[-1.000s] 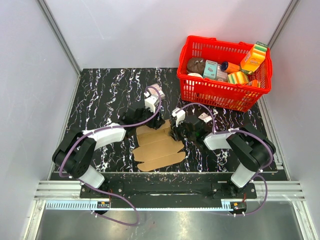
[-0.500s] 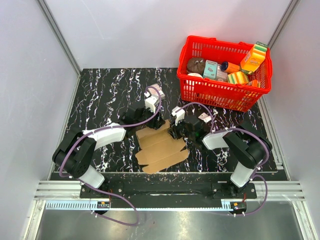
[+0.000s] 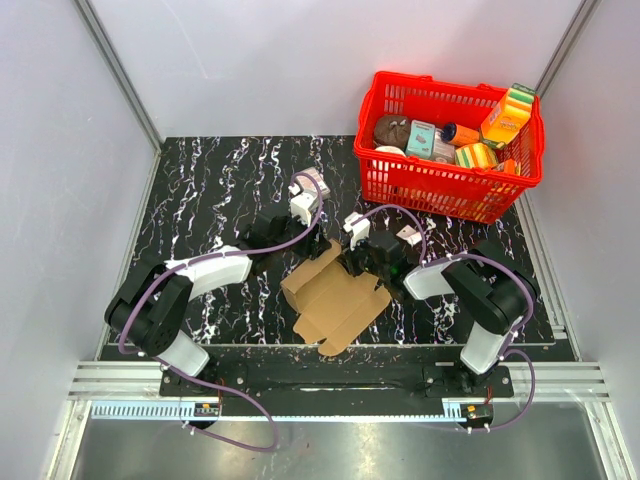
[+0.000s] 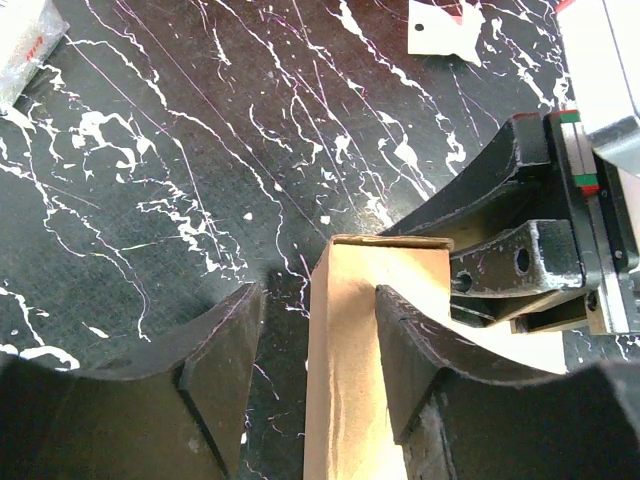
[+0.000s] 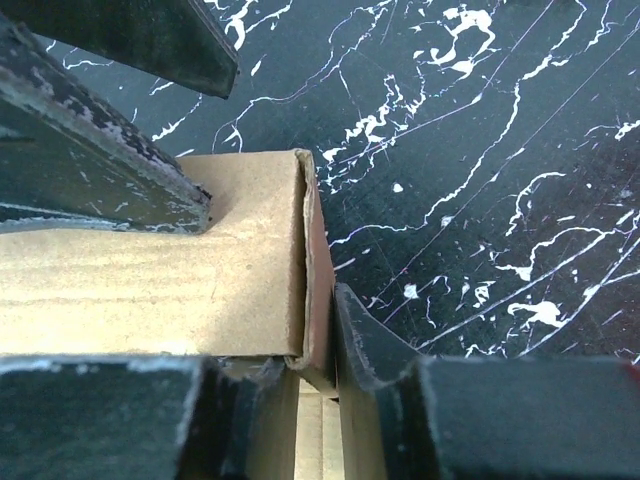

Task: Fold the paper box

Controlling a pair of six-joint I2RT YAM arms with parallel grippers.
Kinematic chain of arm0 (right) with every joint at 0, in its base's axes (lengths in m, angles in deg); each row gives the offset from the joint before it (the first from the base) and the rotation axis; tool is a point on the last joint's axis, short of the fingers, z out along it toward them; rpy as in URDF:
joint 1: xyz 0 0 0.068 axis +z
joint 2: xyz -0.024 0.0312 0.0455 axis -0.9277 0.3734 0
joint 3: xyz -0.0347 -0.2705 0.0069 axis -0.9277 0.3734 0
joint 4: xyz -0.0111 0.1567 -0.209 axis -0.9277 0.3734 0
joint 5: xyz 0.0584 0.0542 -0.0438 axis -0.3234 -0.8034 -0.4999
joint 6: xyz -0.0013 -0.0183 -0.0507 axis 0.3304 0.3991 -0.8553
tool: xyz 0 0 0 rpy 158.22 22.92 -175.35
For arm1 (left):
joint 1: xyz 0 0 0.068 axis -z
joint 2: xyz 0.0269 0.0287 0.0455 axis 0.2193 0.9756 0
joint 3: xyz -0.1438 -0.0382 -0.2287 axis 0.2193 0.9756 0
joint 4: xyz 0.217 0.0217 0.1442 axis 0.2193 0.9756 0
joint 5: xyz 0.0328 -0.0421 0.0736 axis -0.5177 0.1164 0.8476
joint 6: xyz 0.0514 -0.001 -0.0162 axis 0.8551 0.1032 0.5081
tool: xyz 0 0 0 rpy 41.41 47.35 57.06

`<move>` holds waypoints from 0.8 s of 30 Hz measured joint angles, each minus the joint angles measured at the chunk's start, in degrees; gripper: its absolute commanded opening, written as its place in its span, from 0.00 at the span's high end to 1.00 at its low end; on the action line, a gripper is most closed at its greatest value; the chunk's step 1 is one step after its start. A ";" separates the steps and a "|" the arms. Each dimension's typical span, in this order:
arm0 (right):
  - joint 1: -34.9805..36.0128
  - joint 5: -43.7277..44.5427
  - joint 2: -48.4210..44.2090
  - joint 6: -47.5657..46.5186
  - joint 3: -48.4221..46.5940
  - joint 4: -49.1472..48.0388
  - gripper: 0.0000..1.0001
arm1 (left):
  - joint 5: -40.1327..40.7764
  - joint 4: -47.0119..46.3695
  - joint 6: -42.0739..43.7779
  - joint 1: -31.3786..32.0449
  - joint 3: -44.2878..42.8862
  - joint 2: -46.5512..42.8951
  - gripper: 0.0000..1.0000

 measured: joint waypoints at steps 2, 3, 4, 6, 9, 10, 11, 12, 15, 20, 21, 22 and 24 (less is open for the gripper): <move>0.00 0.20 0.00 -0.20 0.00 -0.13 0.82 | -0.15 -0.13 -0.33 0.00 0.00 0.04 0.47; 0.00 0.24 0.02 -0.24 0.00 -0.15 0.83 | -0.31 -0.31 -0.50 0.00 0.00 0.13 0.47; 0.00 0.35 0.04 -0.26 0.02 -0.17 0.85 | -0.46 -0.52 -0.63 0.00 0.00 0.24 0.47; 0.00 0.81 0.11 -0.28 0.02 -0.35 0.86 | -0.81 -1.03 -1.05 0.00 0.00 0.44 0.48; 0.00 1.25 0.24 -0.28 0.02 -0.61 0.90 | -1.29 -1.57 -1.46 0.00 0.02 0.68 0.48; 0.00 1.27 0.26 -0.28 0.02 -0.63 0.91 | -1.38 -1.64 -1.60 0.00 0.04 0.68 0.48; 0.00 1.29 0.28 -0.28 0.02 -0.68 0.93 | -1.42 -1.68 -1.64 0.00 0.04 0.68 0.48; 0.00 1.31 0.33 -0.31 0.02 -0.76 0.95 | -1.44 -1.77 -1.66 0.00 0.09 0.68 0.48; 0.00 1.38 0.50 -0.31 0.02 -1.05 1.00 | -1.60 -2.03 -1.70 -0.04 0.17 0.68 0.48; 0.00 1.55 0.66 -0.31 0.02 -1.38 1.00 | -1.99 -2.08 -1.92 -0.04 0.24 0.68 0.48; 0.00 1.55 0.66 -0.31 0.02 -1.38 1.00 | -2.01 -2.08 -1.97 -0.04 0.24 0.68 0.48; 0.00 1.55 0.66 -0.31 0.02 -1.38 1.00 | -2.03 -2.08 -1.97 -0.04 0.26 0.68 0.48; 0.00 1.55 0.66 -0.33 0.02 -1.38 0.78 | -2.05 -2.10 -2.01 -0.04 0.26 0.68 0.48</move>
